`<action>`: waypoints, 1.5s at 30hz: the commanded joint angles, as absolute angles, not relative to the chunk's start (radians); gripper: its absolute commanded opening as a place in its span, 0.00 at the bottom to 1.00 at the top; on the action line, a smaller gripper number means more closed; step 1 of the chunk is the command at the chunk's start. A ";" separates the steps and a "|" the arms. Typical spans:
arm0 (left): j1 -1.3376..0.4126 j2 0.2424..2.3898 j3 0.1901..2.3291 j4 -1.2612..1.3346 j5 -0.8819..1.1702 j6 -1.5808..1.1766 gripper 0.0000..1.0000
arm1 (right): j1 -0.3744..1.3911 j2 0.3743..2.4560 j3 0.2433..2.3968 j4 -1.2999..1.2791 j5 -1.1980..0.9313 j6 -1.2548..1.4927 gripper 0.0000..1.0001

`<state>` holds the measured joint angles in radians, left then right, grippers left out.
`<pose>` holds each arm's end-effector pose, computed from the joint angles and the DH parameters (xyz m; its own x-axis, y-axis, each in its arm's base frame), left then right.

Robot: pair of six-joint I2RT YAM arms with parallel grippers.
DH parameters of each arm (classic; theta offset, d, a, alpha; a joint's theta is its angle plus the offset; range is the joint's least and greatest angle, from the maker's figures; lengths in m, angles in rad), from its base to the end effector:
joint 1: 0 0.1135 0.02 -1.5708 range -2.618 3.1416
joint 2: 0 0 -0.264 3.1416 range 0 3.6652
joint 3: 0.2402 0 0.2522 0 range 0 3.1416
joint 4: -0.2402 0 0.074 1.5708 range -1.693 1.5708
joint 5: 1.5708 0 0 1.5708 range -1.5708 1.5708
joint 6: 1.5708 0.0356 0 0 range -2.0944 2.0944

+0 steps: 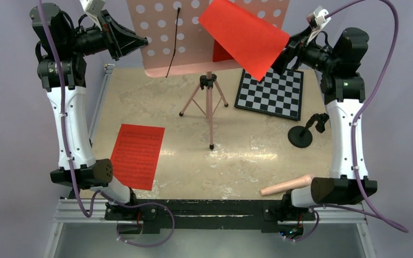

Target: Pack up the instrument practice props

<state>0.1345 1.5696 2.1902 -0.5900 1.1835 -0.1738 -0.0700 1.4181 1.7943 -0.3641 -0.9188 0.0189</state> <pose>0.2734 0.0037 0.5714 -0.1200 -0.0821 -0.9894 0.8587 0.4916 -0.1449 0.2825 0.0086 0.5214 -0.0021 0.0117 -0.9999 -0.7505 0.6608 0.0093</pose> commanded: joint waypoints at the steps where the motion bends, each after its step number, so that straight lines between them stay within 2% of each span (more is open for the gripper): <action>1: 0.130 1.633 2.318 -0.500 1.169 -0.175 0.00 | -0.053 1.368 1.778 -0.329 -0.942 0.048 0.99; 8: 0.136 1.714 2.408 -0.460 1.144 -0.189 0.00 | -0.020 1.337 1.756 -0.338 -0.936 0.029 0.98; 20: 0.186 1.595 2.237 -0.398 1.298 -0.140 0.00 | -0.027 1.305 1.753 -0.413 -0.868 -0.044 0.99; 23: 0.223 1.588 2.207 -0.283 1.318 -0.233 0.00 | -0.045 1.334 1.788 -0.413 -0.854 -0.021 0.99; 28: 0.237 1.567 2.171 -0.298 1.315 -0.227 0.01 | -0.046 1.397 1.873 -0.429 -0.871 -0.054 0.99; 32: 0.237 1.534 2.112 -0.345 1.288 -0.161 0.08 | -0.046 1.447 1.900 -0.407 -0.873 -0.093 0.99; 35: 0.237 1.514 2.087 -0.388 1.257 -0.122 0.22 | -0.046 1.503 1.961 -0.377 -0.913 -0.075 0.99; 38: 0.237 1.499 2.078 -0.435 1.224 -0.064 0.27 | -0.046 1.555 2.010 -0.339 -0.953 -0.053 0.99; 42: 0.236 1.485 2.072 -0.496 1.159 -0.013 0.45 | -0.046 1.603 2.042 -0.300 -1.031 -0.034 0.99; 45: 0.233 1.479 2.068 -0.515 1.128 -0.007 0.51 | -0.046 1.603 2.043 -0.276 -1.125 0.034 0.99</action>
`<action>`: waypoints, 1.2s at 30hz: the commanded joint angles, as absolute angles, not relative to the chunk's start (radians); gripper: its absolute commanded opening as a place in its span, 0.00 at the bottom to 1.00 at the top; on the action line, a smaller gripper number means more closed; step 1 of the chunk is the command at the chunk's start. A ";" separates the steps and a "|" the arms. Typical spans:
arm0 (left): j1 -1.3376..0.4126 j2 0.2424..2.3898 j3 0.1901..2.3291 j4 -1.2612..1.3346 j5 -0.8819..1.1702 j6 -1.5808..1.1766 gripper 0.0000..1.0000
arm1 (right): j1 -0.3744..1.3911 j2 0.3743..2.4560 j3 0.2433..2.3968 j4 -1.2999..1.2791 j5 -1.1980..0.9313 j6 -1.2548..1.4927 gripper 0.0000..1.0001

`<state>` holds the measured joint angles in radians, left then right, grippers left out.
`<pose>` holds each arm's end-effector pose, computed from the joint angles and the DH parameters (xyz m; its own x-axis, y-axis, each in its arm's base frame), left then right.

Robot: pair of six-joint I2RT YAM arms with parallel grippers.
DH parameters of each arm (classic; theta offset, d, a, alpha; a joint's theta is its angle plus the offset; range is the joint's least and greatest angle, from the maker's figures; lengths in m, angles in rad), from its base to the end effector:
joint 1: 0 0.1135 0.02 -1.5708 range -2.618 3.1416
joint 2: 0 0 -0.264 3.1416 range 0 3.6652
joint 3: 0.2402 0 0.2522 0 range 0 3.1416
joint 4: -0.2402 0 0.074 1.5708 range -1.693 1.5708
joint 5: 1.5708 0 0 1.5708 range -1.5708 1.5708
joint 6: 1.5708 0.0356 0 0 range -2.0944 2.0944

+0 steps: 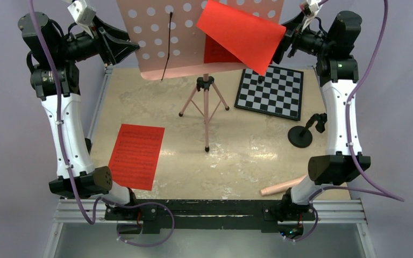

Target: Pack up the instrument practice props

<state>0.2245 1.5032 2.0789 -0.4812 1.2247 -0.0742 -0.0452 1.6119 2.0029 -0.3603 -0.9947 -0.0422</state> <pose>0.2616 0.0254 0.5687 0.0297 -0.0190 -0.9994 0.8420 0.5393 0.0147 0.3288 0.0150 0.5290 0.0649 -0.0259 -0.9976 -0.8107 0.5815 -0.0679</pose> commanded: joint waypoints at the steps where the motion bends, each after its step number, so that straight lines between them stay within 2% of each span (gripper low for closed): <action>1: 0.231 1.479 2.067 -0.520 1.119 -0.006 0.52 | -0.045 1.592 2.024 -0.256 -1.155 0.059 0.99; 11: 0.207 1.508 2.112 -0.522 0.928 0.062 0.54 | -0.044 1.418 1.816 -0.220 -1.245 0.111 0.91; 19: 0.206 1.517 2.126 -0.490 0.904 0.036 0.55 | -0.043 1.327 1.732 -0.205 -1.195 0.138 0.89; 21: 0.205 1.488 2.096 -0.482 0.882 0.033 0.61 | -0.043 1.301 1.721 -0.220 -1.135 0.100 0.90; 24: 0.205 1.421 2.029 -0.484 0.814 0.054 0.76 | -0.043 1.247 1.703 -0.253 -1.006 -0.032 0.95; 29: 0.211 1.266 1.950 -0.550 0.566 0.125 0.93 | -0.046 1.142 1.677 -0.351 -0.850 -0.255 0.99; 33: 0.233 1.164 1.923 -0.609 0.401 0.161 0.97 | -0.046 1.061 1.624 -0.370 -0.751 -0.364 0.99; 36: 0.235 1.108 1.925 -0.686 0.512 0.157 0.92 | -0.045 1.025 1.618 -0.370 -0.740 -0.460 0.98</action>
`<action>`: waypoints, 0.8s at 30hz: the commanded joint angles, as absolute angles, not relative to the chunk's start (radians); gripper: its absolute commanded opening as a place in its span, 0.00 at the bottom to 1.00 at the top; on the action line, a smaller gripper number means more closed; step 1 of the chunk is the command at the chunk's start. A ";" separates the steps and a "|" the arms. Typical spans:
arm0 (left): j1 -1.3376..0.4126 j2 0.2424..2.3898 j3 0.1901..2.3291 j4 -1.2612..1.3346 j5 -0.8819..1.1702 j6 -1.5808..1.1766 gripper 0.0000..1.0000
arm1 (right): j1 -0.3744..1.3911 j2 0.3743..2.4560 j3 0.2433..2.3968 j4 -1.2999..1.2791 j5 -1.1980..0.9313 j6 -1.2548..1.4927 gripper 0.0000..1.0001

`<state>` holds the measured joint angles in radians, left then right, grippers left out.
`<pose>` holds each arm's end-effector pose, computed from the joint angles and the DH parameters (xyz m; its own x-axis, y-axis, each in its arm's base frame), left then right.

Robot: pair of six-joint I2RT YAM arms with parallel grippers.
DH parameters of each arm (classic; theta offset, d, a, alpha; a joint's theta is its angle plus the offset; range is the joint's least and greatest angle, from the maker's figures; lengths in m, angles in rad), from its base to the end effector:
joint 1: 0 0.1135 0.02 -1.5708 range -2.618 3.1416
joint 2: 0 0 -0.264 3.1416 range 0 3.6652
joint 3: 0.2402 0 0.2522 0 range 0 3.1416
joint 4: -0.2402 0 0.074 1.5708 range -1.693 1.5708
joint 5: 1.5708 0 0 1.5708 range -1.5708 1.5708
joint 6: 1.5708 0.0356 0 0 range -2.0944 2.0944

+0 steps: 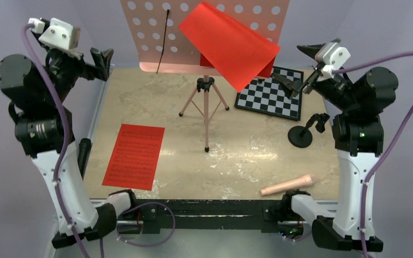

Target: Pack up the instrument practice props

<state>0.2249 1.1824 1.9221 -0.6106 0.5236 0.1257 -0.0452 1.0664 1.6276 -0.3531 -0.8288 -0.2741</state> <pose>0.1643 0.0193 0.5808 0.1609 0.1482 -0.9758 0.2722 0.9437 0.1882 0.1648 0.0188 0.5460 0.3854 -0.2005 -0.9007 -0.6083 0.6787 -0.4114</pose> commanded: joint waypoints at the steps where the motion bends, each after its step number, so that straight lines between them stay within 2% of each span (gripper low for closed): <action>1: 0.235 1.093 1.919 -0.704 0.591 0.126 0.89 | -0.043 1.019 1.621 -0.373 -0.756 -0.500 0.97; 3: 0.217 1.084 1.906 -0.734 0.773 0.065 0.81 | -0.025 1.017 1.630 -0.381 -0.770 -0.594 0.97; 6: 0.113 1.119 1.911 -0.787 0.937 0.009 0.77 | 0.038 1.027 1.652 -0.424 -0.767 -0.785 0.96; 10: -0.175 1.191 1.979 -0.913 0.821 0.125 0.80 | 0.137 1.030 1.636 -0.440 -0.729 -1.018 0.96; 15: -0.319 1.290 2.029 -0.944 0.820 0.158 0.80 | 0.242 1.019 1.561 -0.315 -0.623 -1.155 0.98; 24: -0.530 1.399 1.979 -0.691 0.733 0.086 0.83 | 0.296 1.041 1.527 -0.192 -0.620 -1.295 0.98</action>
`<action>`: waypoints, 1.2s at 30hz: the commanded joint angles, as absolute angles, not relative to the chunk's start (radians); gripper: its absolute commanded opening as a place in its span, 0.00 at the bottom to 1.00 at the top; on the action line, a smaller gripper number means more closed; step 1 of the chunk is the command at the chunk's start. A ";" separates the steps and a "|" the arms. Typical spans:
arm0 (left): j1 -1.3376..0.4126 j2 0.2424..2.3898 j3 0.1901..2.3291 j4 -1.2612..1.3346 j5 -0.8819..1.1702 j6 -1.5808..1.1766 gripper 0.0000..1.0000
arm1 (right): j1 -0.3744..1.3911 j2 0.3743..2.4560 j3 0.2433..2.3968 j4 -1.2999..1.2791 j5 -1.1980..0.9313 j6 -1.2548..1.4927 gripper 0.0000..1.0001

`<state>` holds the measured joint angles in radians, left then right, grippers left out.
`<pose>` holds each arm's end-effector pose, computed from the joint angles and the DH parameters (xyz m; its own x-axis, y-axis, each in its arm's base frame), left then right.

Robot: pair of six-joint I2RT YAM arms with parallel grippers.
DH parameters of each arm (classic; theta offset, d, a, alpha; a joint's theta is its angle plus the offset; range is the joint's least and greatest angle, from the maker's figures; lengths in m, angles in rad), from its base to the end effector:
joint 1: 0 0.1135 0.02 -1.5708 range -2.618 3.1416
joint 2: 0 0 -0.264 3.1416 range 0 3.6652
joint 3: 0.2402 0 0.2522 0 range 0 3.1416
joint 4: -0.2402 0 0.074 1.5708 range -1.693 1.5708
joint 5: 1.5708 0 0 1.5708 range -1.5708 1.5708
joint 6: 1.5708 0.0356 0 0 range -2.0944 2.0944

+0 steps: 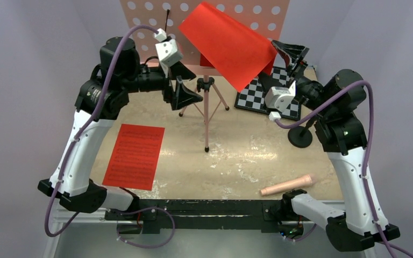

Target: Pack up the instrument practice props

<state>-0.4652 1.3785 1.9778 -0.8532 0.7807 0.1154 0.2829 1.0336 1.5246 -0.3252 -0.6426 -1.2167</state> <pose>0.1980 -0.1274 0.5354 -0.1162 0.1499 -0.9819 0.9472 0.3142 -0.0641 0.1609 0.0690 0.5256 0.7969 -0.5503 -0.2492 -0.1256 0.2526 -0.9594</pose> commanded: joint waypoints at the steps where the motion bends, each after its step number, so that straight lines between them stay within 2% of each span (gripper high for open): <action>1: -0.541 1.411 1.974 -0.658 0.722 0.073 0.83 | 0.299 1.048 1.534 -0.164 -0.622 -1.277 0.98; 11: -0.636 1.545 2.037 -0.447 0.638 -0.034 0.84 | 0.302 1.060 1.611 -0.057 -0.684 -1.053 0.91; 19: -0.654 1.598 2.076 -0.384 0.594 -0.063 0.84 | 0.301 1.138 1.771 -0.129 -0.612 -0.834 0.85; 28: -0.658 1.610 2.075 -0.320 0.627 -0.113 0.81 | 0.302 1.182 1.833 -0.141 -0.628 -0.749 0.67; 36: -0.663 1.630 2.089 -0.288 0.653 -0.132 0.81 | 0.301 1.215 1.883 -0.170 -0.637 -0.624 0.42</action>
<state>-0.6518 1.6096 2.0426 -0.3519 0.6281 -0.0963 0.2966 1.2053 1.8229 -0.1677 -0.6453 -0.7376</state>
